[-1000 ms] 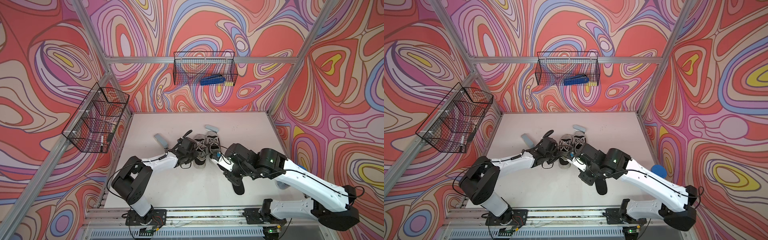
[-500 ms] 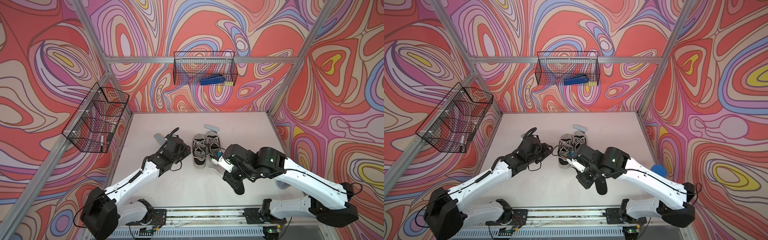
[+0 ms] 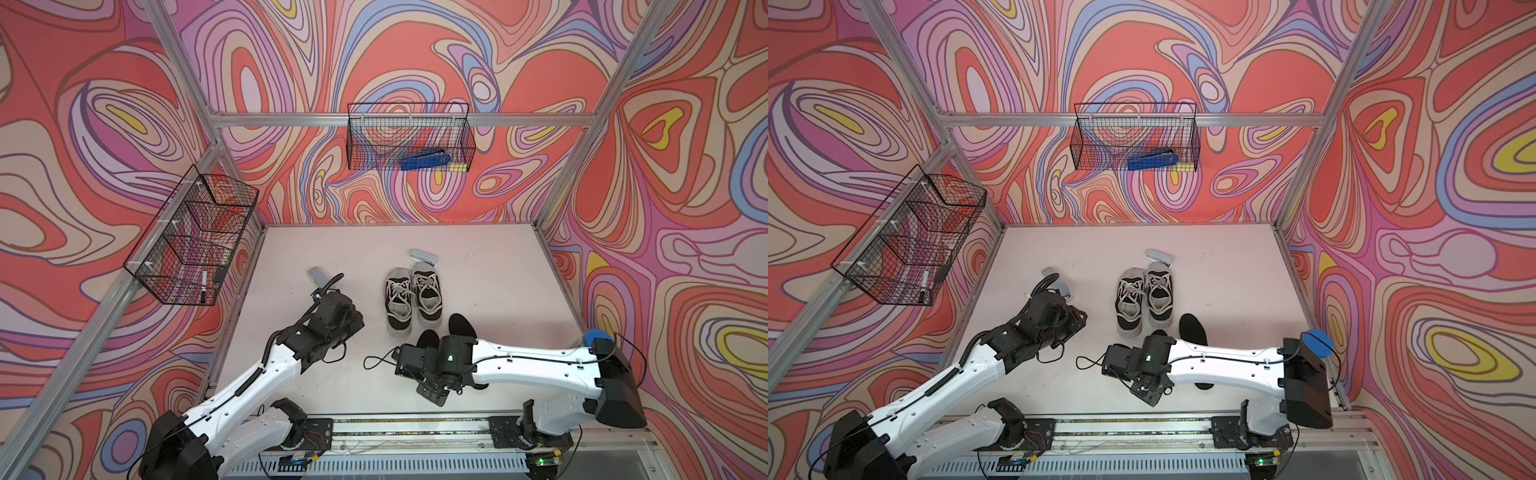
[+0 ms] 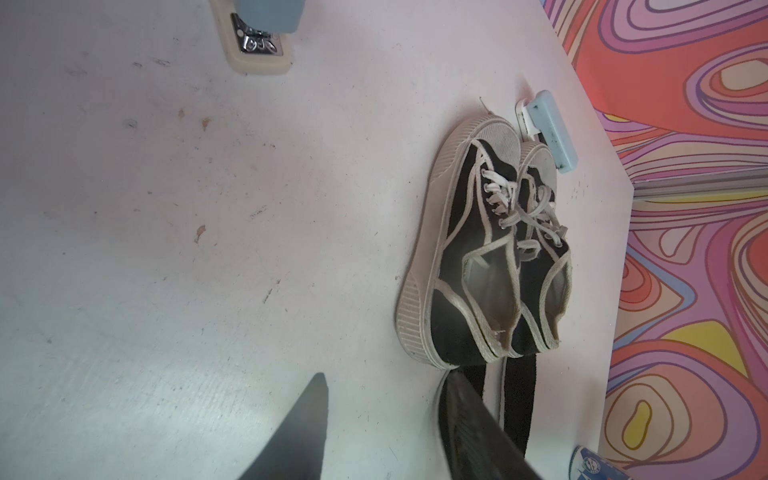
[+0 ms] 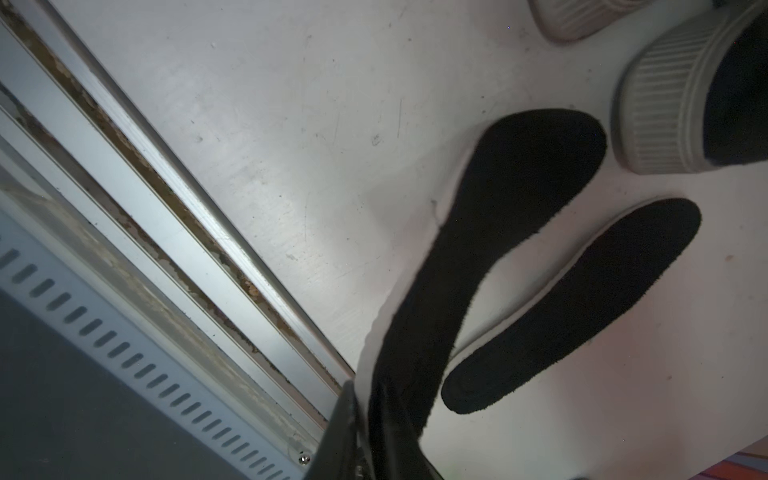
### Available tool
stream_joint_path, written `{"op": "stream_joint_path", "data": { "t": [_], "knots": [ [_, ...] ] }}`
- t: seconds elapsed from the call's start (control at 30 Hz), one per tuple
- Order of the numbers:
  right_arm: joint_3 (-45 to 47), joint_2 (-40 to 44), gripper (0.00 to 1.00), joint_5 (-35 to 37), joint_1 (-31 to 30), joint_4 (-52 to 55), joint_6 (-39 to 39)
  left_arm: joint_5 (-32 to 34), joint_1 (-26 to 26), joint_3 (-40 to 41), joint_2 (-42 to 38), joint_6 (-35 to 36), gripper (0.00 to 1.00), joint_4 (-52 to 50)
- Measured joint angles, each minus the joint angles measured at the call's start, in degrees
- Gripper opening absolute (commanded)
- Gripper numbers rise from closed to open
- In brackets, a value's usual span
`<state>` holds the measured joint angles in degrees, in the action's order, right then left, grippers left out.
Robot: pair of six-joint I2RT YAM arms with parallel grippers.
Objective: Remove the insole from the shoe
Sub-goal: Place the insole at the center of the board.
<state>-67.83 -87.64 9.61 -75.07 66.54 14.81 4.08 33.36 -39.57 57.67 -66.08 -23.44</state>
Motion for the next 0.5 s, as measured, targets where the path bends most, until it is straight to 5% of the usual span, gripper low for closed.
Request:
{"op": "stream_joint_path", "data": {
  "t": [0.23,0.5],
  "knots": [
    [3.8,-4.4,0.32,-0.1,-0.8,-4.9,5.5,0.0,0.0,1.2,-1.0,0.0,0.49,-1.3],
    [5.3,-3.8,0.60,0.9,-0.8,-3.7,16.1,0.0,-0.1,1.5,-1.8,0.5,0.49,-2.4]
  ]
}}
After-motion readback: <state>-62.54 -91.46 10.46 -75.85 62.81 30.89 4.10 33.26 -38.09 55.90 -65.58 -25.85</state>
